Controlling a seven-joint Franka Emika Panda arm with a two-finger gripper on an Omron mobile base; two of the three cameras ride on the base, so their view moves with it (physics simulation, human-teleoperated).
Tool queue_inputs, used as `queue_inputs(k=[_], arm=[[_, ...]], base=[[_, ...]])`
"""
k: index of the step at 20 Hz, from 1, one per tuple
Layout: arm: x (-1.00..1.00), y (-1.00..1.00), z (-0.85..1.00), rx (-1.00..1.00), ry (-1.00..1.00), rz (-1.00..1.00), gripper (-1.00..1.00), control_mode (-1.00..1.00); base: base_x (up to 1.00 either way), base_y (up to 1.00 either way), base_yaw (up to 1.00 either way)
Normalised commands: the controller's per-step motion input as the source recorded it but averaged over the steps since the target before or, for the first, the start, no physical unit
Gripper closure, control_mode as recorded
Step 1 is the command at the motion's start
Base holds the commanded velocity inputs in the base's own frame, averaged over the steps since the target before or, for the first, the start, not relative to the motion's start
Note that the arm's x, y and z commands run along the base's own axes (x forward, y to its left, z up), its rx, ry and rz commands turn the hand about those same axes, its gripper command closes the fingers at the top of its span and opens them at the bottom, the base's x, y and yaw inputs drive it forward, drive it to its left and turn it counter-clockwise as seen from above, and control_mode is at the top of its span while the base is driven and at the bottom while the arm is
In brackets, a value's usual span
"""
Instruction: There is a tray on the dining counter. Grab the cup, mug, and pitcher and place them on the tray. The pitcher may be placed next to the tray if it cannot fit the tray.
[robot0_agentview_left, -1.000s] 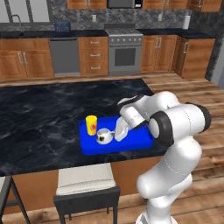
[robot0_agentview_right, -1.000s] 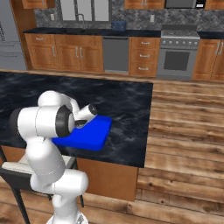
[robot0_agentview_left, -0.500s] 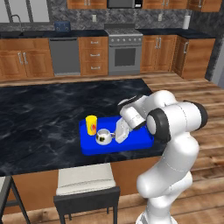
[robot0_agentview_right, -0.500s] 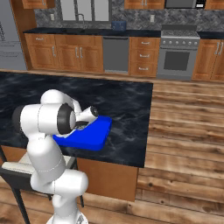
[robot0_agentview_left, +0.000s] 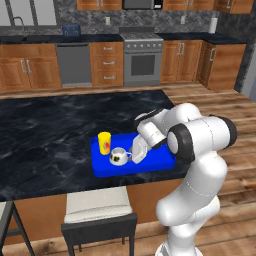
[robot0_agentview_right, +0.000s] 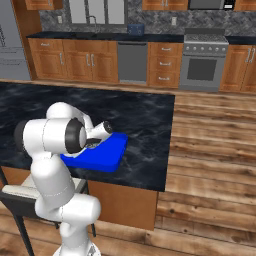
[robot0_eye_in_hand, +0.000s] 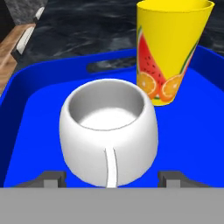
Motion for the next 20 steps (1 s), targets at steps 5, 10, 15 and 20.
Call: queue_inputs(k=[5,10,15,20], arm=[[0.0,0.0,0.01,0.0,0.0,0.0,-1.0,-1.0],[0.0,0.0,0.22,0.0,0.0,0.0,-1.0,-1.0],[0.0,0.0,0.41,0.0,0.0,0.0,-1.0,-1.0],[-0.07,0.0,0.45,0.0,0.0,-0.01,-1.0,-1.0]], base=[[0.0,0.0,0.0],[0.0,0.0,0.0],[0.0,0.0,0.0],[0.0,0.0,0.0]])
